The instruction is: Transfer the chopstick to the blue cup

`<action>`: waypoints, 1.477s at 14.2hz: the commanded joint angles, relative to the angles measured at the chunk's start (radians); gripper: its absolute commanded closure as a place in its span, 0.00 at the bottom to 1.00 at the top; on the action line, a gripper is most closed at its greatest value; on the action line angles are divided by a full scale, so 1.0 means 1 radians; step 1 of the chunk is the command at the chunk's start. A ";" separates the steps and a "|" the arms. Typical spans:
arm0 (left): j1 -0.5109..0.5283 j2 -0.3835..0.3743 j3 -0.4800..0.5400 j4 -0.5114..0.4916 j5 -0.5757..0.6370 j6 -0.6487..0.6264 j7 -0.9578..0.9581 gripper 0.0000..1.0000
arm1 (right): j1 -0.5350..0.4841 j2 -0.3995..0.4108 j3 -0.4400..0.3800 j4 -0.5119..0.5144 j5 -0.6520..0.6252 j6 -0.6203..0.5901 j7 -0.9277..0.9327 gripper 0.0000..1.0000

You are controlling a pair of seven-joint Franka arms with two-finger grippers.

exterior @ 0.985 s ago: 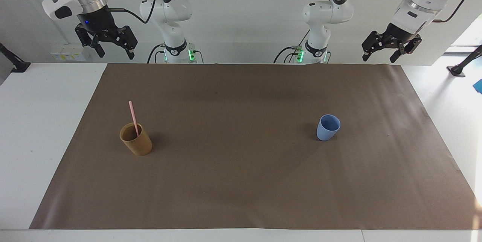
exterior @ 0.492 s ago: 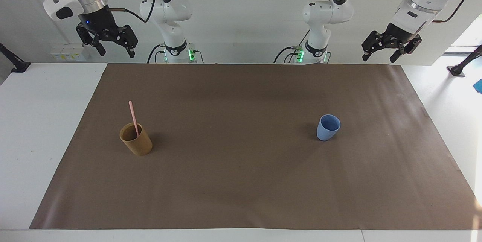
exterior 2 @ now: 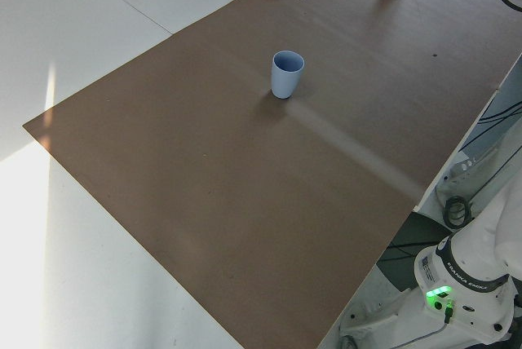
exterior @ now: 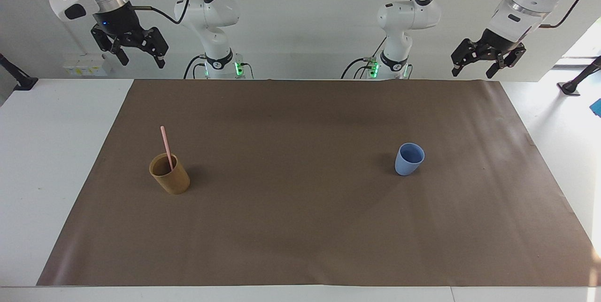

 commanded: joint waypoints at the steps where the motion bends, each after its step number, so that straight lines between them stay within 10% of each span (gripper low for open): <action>1: 0.012 -0.015 -0.007 -0.016 0.002 0.006 -0.008 0.00 | -0.002 -0.065 0.001 -0.116 0.006 0.083 -0.028 0.00; 21: 0.008 -0.017 -0.009 -0.030 0.012 0.050 -0.014 0.00 | -0.005 -0.070 0.004 -0.598 -0.078 0.688 -0.080 0.05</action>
